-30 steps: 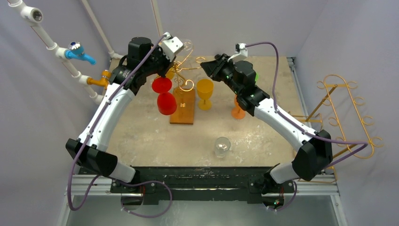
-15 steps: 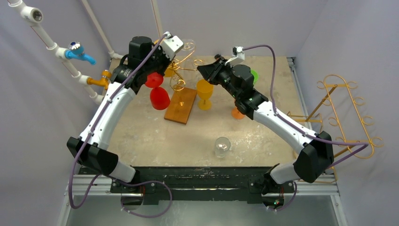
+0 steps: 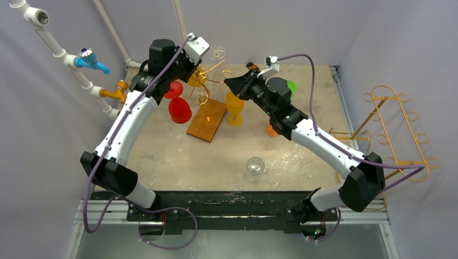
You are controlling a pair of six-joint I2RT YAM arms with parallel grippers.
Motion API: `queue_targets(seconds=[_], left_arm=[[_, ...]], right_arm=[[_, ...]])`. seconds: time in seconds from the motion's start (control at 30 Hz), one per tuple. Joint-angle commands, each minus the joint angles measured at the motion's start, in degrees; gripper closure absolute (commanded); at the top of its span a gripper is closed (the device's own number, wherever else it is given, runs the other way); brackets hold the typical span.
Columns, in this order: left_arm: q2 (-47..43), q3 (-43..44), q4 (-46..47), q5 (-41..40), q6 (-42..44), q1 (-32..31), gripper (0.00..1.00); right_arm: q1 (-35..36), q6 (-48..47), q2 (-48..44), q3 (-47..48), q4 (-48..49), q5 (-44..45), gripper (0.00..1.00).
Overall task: Place the wine glass upside down on the wine glass rack
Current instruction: Adjust the wine rack at the center of the board, then pick up the wine glass at the center of the board.
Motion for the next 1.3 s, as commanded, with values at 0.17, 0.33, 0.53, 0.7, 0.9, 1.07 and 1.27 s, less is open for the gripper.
queue_targets(seconds=[0.17, 0.33, 0.53, 0.7, 0.9, 1.07, 1.27], left_arm=[[-2.78, 2.71, -0.31, 1.69, -2.77, 0.39, 0.60], [-4.35, 3.01, -1.39, 3.05, -4.21, 0.41, 0.59], [-6.11, 2.46, -1.64, 1.01, -3.78, 0.39, 0.59], [-7.34, 3.32, -2.80, 0.47, -3.89, 0.39, 0.54], [-9.12, 7.28, -7.89, 0.90, -5.82, 0.39, 0.40], [-12.78, 8.06, -14.64, 4.22, -8.16, 0.39, 0.12], [-18.79, 1.88, -16.65, 7.93, -9.41, 0.39, 0.03]], right_arm=[[1.78, -4.71, 0.20, 1.66, -10.03, -6.13, 0.78], [1.69, -5.81, 0.15, 3.14, -12.11, -5.38, 0.55], [0.23, -7.85, -2.04, 4.69, -16.13, -3.83, 0.38], [-1.54, -10.74, -5.15, 5.82, -21.14, -3.84, 0.22], [-1.93, -16.80, -9.91, 5.53, -31.99, -2.68, 0.01], [-1.91, -20.71, -13.18, 2.55, -45.32, 0.87, 0.01], [-1.86, -19.48, -18.32, -7.79, -51.66, -1.27, 0.15]])
